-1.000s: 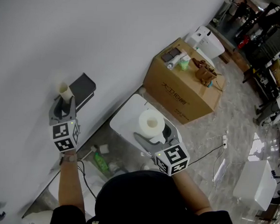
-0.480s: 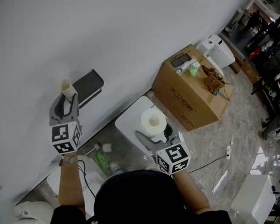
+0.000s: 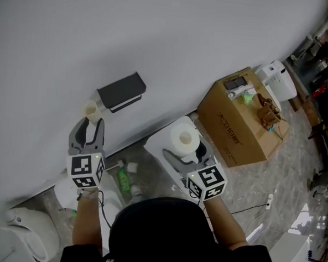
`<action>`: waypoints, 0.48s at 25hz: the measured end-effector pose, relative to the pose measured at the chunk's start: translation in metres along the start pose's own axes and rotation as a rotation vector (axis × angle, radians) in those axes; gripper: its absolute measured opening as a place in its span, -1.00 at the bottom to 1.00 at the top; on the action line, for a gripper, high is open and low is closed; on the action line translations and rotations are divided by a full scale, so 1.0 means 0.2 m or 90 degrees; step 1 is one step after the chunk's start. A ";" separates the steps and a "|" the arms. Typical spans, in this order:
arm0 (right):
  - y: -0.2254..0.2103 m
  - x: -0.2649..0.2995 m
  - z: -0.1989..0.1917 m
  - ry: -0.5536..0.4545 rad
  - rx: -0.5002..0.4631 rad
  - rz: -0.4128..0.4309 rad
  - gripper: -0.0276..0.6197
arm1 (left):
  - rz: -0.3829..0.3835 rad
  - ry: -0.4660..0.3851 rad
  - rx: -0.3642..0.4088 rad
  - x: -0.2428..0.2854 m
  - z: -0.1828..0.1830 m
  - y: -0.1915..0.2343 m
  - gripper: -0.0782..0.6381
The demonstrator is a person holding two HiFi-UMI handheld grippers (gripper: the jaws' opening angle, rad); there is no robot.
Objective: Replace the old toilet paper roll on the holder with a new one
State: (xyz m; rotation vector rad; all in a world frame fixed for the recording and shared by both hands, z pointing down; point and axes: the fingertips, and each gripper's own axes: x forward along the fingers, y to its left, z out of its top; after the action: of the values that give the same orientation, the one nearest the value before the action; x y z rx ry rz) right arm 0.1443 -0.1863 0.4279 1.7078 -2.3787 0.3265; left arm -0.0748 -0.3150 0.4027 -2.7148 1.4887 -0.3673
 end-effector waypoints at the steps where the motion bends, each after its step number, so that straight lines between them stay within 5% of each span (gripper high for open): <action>1: 0.01 0.02 0.00 0.001 -0.002 0.009 0.43 | 0.005 0.003 -0.003 -0.03 -0.02 0.00 -0.30; 12: 0.17 0.25 0.04 0.001 -0.023 0.091 0.43 | 0.073 0.039 -0.036 -0.36 -0.25 0.10 -0.30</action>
State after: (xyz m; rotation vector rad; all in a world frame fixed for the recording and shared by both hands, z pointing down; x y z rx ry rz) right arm 0.0959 -0.2239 0.4314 1.5254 -2.4968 0.3045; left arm -0.1395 -0.2615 0.4348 -2.6667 1.6876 -0.4133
